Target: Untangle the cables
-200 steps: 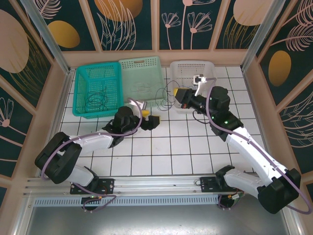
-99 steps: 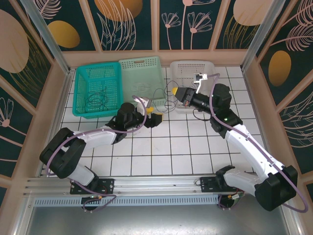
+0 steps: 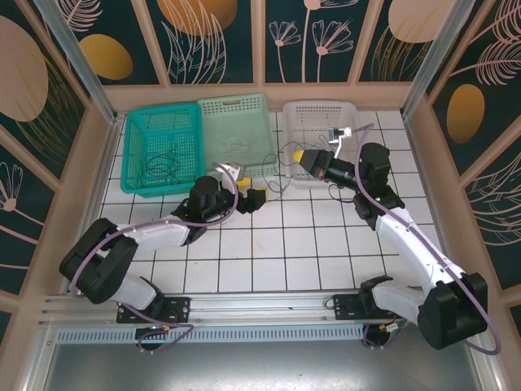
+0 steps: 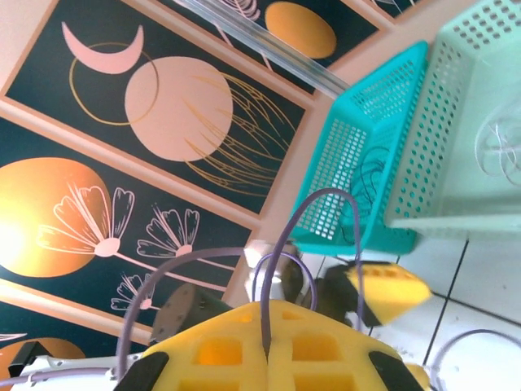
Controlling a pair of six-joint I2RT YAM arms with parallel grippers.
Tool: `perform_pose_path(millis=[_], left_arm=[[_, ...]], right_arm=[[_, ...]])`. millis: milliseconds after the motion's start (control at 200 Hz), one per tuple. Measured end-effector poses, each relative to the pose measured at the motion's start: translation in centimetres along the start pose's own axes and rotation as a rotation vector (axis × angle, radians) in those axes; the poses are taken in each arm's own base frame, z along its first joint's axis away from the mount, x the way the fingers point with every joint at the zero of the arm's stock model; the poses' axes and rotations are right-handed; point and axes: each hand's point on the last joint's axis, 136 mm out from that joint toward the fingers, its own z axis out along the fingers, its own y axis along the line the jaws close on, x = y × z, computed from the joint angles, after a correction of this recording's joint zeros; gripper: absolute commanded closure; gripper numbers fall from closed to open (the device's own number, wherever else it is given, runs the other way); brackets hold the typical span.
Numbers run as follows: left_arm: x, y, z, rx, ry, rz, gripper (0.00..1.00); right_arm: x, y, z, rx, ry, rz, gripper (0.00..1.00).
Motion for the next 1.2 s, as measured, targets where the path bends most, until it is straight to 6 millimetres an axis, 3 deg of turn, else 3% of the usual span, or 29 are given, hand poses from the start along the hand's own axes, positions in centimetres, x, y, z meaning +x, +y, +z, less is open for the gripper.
perform_pose_path(millis=[165, 295, 430, 831, 931, 1106, 1126, 1201], left_arm=[[-2.6, -1.2, -3.0, 0.001, -0.111, -0.013, 0.07], [-5.2, -3.0, -4.5, 0.056, -0.181, -0.006, 0.05], [-6.4, -4.8, -4.4, 0.138, -0.180, -0.011, 0.08], [-6.0, -7.2, -2.4, 0.292, -0.083, -0.061, 0.15], [-5.9, -7.2, -1.8, 0.302, -0.066, -0.065, 0.32], [-5.8, -7.4, -0.6, 0.320, -0.032, -0.078, 0.93], [-5.7, -7.4, -0.6, 0.322, -0.029, -0.083, 1.00], [-5.9, -7.5, -0.5, 0.322, -0.028, -0.077, 1.00]], right_arm=[[0.6, -0.7, -0.1, 0.008, 0.017, 0.018, 1.00], [0.7, -0.9, -0.1, 0.009, 0.019, 0.017, 1.00], [0.8, -1.0, -0.1, 0.012, 0.020, 0.017, 1.00], [1.2, -1.7, -0.1, 0.023, 0.024, 0.028, 1.00], [1.4, -1.9, -0.1, 0.027, 0.026, 0.035, 1.00], [1.4, -2.0, -0.1, 0.025, 0.026, 0.034, 0.99], [1.4, -2.0, -0.1, 0.026, 0.026, 0.031, 0.95], [1.5, -2.1, -0.2, 0.031, 0.027, 0.028, 0.72]])
